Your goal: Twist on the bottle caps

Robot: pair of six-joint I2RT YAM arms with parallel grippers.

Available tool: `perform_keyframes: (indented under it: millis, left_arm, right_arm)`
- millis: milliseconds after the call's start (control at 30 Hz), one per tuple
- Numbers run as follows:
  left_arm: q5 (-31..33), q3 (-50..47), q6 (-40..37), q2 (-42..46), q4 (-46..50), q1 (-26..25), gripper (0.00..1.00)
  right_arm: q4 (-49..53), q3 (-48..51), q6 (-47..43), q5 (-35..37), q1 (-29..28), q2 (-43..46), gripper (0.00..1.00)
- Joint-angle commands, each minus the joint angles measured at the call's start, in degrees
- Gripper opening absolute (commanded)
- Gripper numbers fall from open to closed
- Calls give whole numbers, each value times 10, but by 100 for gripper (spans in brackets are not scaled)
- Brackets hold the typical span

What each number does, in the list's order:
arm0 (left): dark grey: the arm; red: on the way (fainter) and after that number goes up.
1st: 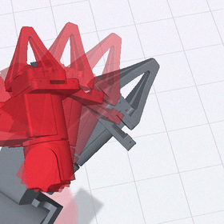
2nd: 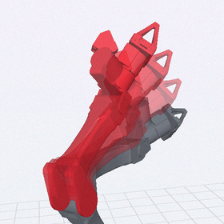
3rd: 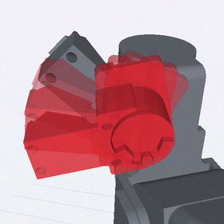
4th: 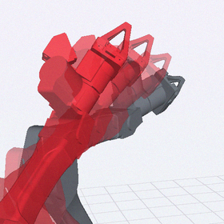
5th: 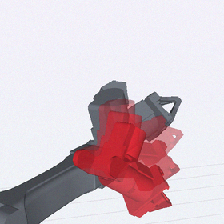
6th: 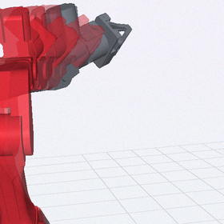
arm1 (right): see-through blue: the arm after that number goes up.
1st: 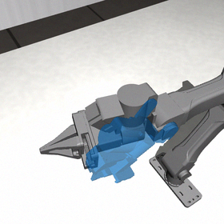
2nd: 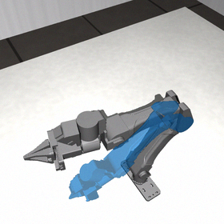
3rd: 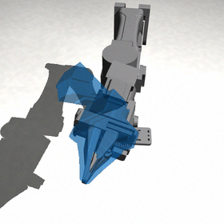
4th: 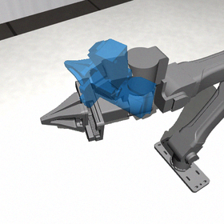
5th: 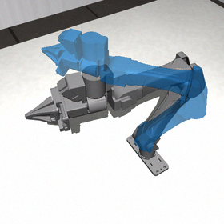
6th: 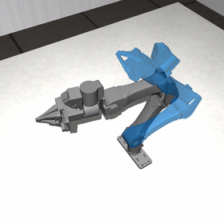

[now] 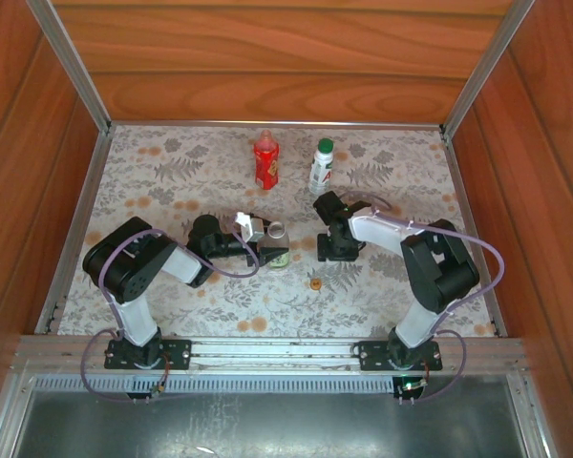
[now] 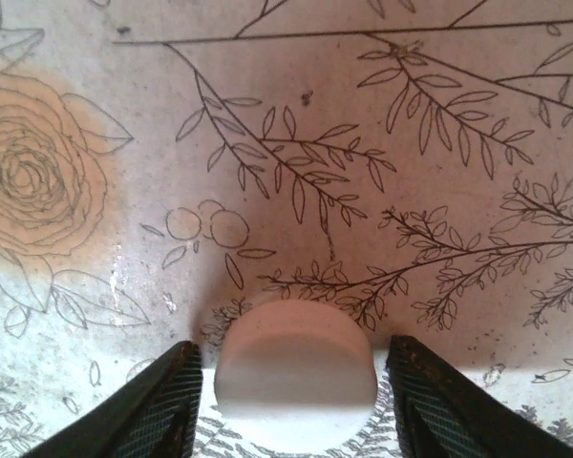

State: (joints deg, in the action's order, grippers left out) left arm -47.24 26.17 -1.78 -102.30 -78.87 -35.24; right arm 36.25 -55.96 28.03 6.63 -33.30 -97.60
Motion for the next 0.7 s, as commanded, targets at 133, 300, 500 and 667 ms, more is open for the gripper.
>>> perform_keyframes:
  millis: [133, 300, 500, 667]
  left_arm:
    - [-8, -8, -21, 2, 16, 5, 65]
    - [-9, -7, -19, 1, 18, 4, 65]
    - [-14, -3, -13, 2, 20, 4, 65]
    - [-12, -6, -14, 8, 23, 5, 65]
  right_arm:
    - [-93, 93, -42, 8, -2, 126, 79]
    - [-172, 156, -63, 73, -53, 192, 79]
    - [-221, 188, -20, 103, -56, 177, 72]
    - [-227, 193, -6, 105, -57, 147, 65]
